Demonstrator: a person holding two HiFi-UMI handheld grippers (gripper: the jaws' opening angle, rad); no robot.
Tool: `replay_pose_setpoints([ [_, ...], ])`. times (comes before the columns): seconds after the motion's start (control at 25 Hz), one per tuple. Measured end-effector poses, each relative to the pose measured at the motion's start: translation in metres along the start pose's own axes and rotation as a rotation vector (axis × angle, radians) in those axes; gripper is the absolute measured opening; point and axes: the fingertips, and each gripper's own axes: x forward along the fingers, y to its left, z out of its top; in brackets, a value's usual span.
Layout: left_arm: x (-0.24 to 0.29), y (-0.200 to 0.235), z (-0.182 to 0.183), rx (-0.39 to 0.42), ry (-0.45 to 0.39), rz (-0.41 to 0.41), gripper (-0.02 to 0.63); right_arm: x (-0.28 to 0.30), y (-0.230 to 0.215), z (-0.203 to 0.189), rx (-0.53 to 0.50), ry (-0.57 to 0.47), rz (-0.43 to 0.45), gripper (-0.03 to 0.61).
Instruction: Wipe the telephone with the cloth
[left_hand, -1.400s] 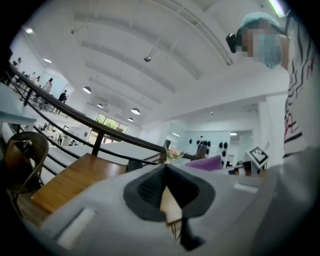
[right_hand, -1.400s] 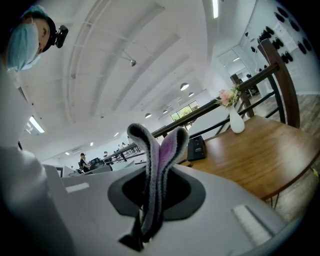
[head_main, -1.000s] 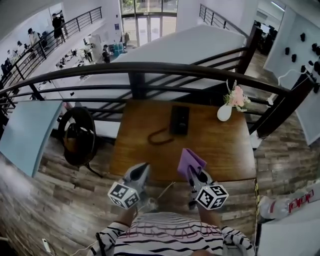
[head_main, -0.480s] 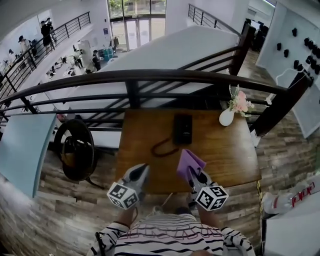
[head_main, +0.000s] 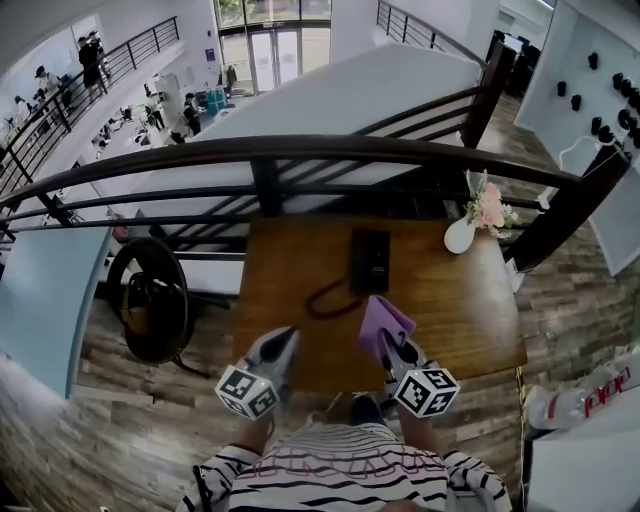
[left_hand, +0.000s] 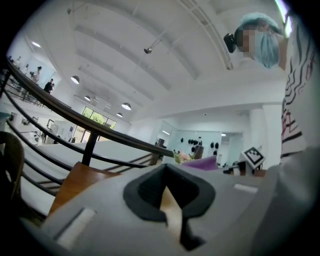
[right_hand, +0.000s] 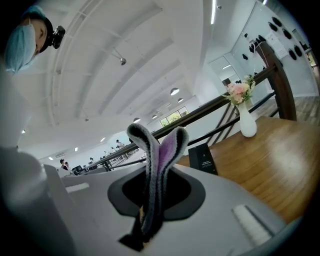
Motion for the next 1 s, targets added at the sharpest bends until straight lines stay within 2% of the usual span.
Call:
replay_pose_setpoints([
  [0.6, 0.066, 0.030, 0.015, -0.017, -0.030, 0.101, 0.003, 0.080, -0.056, 0.058, -0.039, 0.048, 0.063, 0.035],
  [1.0, 0.088, 0.048, 0.003, -0.022, -0.011, 0.218, 0.003, 0.161, -0.100, 0.069, -0.080, 0.115, 0.102, 0.035],
])
